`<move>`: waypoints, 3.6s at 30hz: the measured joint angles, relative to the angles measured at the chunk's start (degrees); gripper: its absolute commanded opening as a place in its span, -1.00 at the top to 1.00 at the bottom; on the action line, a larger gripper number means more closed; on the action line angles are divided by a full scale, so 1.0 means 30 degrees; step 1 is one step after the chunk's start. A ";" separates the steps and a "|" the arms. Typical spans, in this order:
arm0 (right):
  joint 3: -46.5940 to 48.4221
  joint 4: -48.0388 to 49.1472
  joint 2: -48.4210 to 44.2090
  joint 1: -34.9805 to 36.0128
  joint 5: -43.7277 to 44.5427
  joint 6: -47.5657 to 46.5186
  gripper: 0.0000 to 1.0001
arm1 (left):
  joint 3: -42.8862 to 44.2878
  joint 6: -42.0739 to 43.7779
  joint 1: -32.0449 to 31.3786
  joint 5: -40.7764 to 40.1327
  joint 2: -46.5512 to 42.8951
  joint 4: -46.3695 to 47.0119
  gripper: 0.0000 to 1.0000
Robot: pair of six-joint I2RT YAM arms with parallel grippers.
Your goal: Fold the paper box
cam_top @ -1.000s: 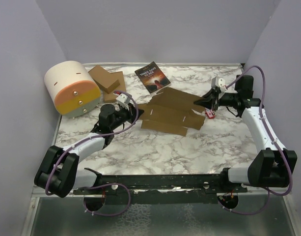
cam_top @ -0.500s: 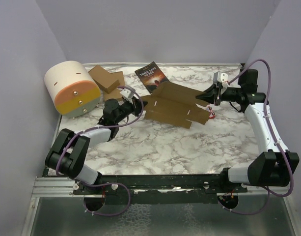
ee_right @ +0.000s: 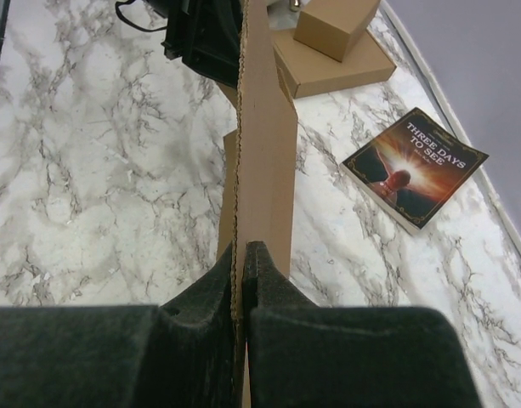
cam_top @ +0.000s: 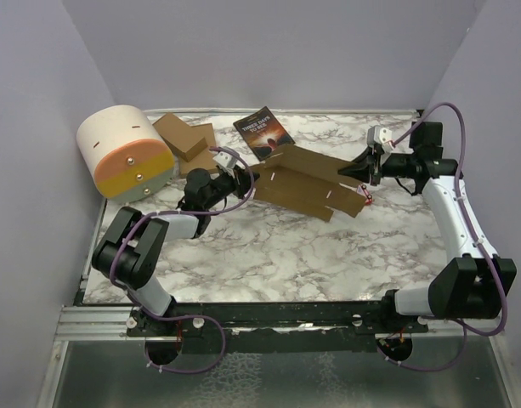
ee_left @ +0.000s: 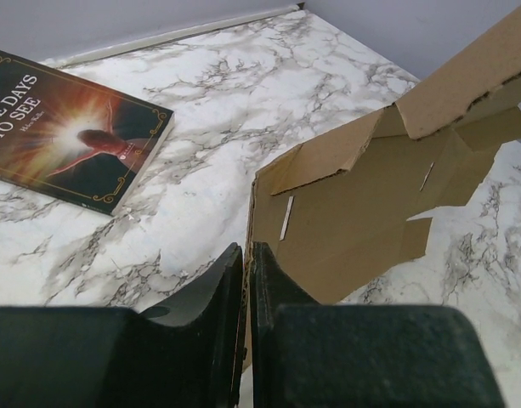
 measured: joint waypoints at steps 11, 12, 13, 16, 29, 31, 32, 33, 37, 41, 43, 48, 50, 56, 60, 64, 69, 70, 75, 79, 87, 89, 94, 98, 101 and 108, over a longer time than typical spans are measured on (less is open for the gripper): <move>-0.0612 0.0000 -0.0007 0.0007 -0.0051 0.0729 0.98 | -0.1253 0.0328 -0.0007 0.0182 0.0430 0.2229 1.00; -0.0619 0.0007 0.0000 0.0007 -0.0044 0.0838 0.98 | -0.1370 0.0386 -0.0007 0.0219 0.0481 0.2441 1.00; -0.0627 0.0007 0.0007 0.0007 -0.0029 0.0998 0.98 | -0.1443 0.0437 -0.0007 0.0248 0.0517 0.2579 1.00; -0.0627 0.0117 0.0066 0.0007 -0.0015 0.1435 0.98 | -0.1486 0.0670 -0.0007 0.0306 0.0532 0.2688 1.00; -0.1231 0.0102 0.0510 0.0007 -0.0444 0.2310 0.98 | -0.2164 0.1953 0.0036 0.0321 0.0532 0.2907 1.00; -0.1231 0.0182 0.0634 0.0000 -0.0386 0.2696 0.98 | -0.2280 0.2302 0.0095 0.0466 0.0532 0.3031 1.00; -0.1231 0.0284 0.0699 0.0000 -0.0277 0.3045 0.98 | -0.2310 0.2448 0.0153 0.0576 0.0532 0.3045 1.00; -0.1231 0.0386 0.0743 0.0000 -0.0197 0.3279 0.98 | -0.2317 0.2601 0.0233 0.0750 0.0532 0.3082 1.00; -0.1144 0.0648 0.1093 -0.0277 0.0182 0.4371 0.98 | -0.2710 0.3198 0.0423 0.1392 0.0525 0.3606 1.00; -0.0772 0.0561 0.1705 -0.0707 0.0240 0.4918 0.98 | -0.3993 0.3621 0.0430 0.2120 0.0510 0.4983 1.00; -0.0561 0.0306 0.2040 -0.0750 0.0219 0.4940 0.98 | -0.4495 0.3781 0.0430 0.2361 0.0503 0.5625 1.00; -0.0044 -0.0634 0.2681 -0.0787 0.0058 0.4765 0.98 | -0.4823 0.4087 0.0430 0.2965 0.0503 0.6266 1.00; 0.0211 -0.1246 0.2936 -0.0823 -0.0153 0.4401 0.98 | -0.4830 0.4211 0.0430 0.3089 0.0503 0.6390 1.00; 0.0889 -0.3606 0.3920 -0.0838 -0.1049 0.2484 0.98 | -0.4830 0.4299 0.0517 0.3169 0.0503 0.6608 1.00; 0.0991 -0.5224 0.4218 -0.0831 -0.1457 0.1027 0.98 | -0.4830 0.4299 0.0517 0.3162 0.0495 0.6761 1.00; 0.0991 -0.6113 0.4415 -0.0714 -0.1515 0.0226 0.98 | -0.4830 0.4291 0.0517 0.3162 0.0495 0.6878 1.00; 0.0991 -0.6411 0.4590 -0.0415 -0.1501 -0.0044 0.98 | -0.4830 0.4204 0.0517 0.3162 0.0495 0.7053 1.00; 0.0991 -0.6411 0.4626 -0.0357 -0.1501 -0.0044 0.98 | -0.4830 0.4175 0.0517 0.3162 0.0495 0.7118 1.00; 0.0984 -0.6368 0.4787 -0.0204 -0.1464 0.0000 0.98 | -0.4823 0.4022 0.0517 0.3162 0.0495 0.7402 1.00; 0.0903 -0.6149 0.4940 0.0022 -0.1362 0.0255 0.98 | -0.4823 0.3891 0.0517 0.3162 0.0554 0.7563 1.00; 0.0823 -0.5763 0.5049 0.0226 -0.1239 0.0568 0.98 | -0.4736 0.3825 0.0525 0.3133 0.0882 0.7708 0.97; 0.0809 -0.5741 0.5049 0.0240 -0.1202 0.0576 0.98 | -0.4692 0.3679 0.0561 0.3053 0.0882 0.7694 0.94; 0.0809 -0.5850 0.5049 0.0270 -0.1122 0.0262 0.98 | -0.4277 0.3024 0.0918 0.3045 0.0648 0.6936 0.94; 0.1129 -0.7089 0.5049 0.0270 -0.1144 -0.1464 0.98 | -0.3847 0.2965 0.1035 0.3162 -0.0452 0.5617 0.98; 0.1916 -0.8335 0.5042 0.0270 -0.1137 -0.2812 0.98 | -0.3840 0.2841 0.1035 0.3381 -0.1545 0.5115 1.00; 0.3483 -0.9100 0.4459 0.0270 -0.0823 -0.3570 0.98 | -0.4670 0.2120 0.0933 0.3745 -0.4299 0.4699 1.00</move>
